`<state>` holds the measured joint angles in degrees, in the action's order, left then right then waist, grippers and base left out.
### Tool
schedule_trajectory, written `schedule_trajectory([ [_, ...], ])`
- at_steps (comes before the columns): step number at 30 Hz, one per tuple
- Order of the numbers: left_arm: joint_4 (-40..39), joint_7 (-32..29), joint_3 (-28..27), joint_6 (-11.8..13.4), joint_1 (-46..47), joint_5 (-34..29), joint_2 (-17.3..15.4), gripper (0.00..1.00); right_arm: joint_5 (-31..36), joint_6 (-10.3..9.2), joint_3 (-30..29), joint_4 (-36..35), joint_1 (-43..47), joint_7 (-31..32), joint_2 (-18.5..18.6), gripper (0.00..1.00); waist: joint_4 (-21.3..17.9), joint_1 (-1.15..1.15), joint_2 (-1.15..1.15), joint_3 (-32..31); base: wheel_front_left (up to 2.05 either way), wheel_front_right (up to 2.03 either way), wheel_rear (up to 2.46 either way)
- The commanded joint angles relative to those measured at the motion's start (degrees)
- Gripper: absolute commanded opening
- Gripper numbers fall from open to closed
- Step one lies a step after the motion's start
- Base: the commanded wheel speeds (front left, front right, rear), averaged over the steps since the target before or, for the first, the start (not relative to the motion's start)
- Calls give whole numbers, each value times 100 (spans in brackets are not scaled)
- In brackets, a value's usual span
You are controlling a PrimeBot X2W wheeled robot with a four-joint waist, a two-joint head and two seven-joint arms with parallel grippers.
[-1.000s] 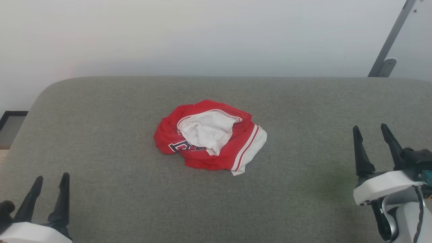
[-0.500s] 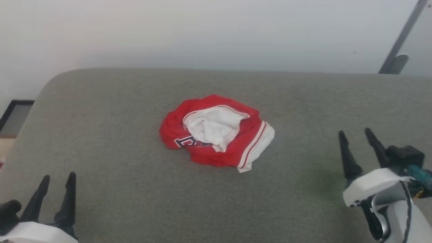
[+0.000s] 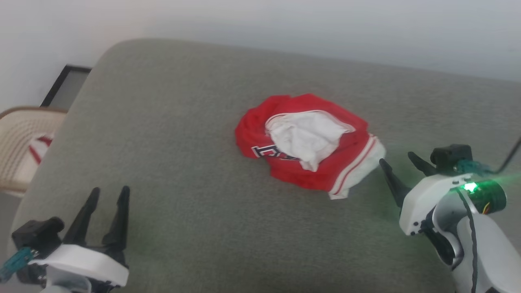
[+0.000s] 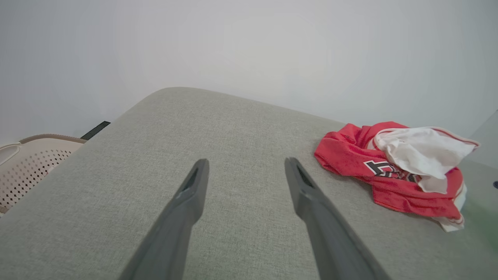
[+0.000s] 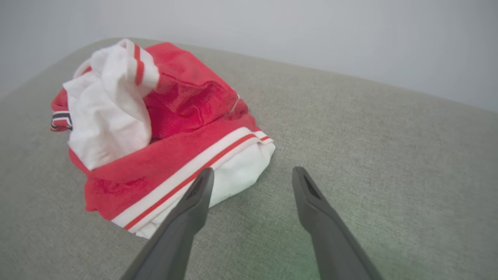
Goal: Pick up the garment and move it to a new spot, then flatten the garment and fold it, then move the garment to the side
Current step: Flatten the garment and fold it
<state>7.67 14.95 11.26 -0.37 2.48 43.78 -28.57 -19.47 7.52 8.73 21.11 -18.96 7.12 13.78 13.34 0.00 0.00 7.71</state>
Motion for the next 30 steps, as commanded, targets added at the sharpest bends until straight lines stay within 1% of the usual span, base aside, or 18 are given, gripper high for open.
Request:
schedule_trajectory([
  [1,37,4,44,-39,133,-41,58,100,-51,-7,14,61,-113,161,46,100,267,0,0,245,0,0,0],
  [6,166,12,156,-134,378,-92,256,100,77,-6,102,212,-329,755,207,100,535,0,0,482,0,0,0],
  [11,294,19,200,-226,556,-153,423,100,135,-5,38,415,-477,1286,213,100,721,0,0,659,0,0,0],
  [15,406,23,197,-294,660,-192,533,100,221,-5,141,627,-554,1608,230,100,804,0,0,754,0,0,0],
  [16,439,23,189,-306,679,-205,554,100,278,-4,199,692,-579,1702,258,78,814,0,0,766,0,0,0],
  [17,463,23,181,-315,705,-218,575,100,290,-4,266,720,-598,1755,276,28,822,0,0,781,0,0,0],
  [18,480,24,168,-333,736,-226,605,100,315,-4,309,751,-624,1804,290,0,825,0,0,790,0,0,0],
  [25,564,25,-30,-389,667,-325,638,100,256,-10,353,572,-775,2059,448,0,684,0,0,713,0,0,0],
  [30,519,26,-191,-395,567,-378,567,100,109,-9,166,-9,-804,2345,608,0,392,0,0,586,0,0,0],
])
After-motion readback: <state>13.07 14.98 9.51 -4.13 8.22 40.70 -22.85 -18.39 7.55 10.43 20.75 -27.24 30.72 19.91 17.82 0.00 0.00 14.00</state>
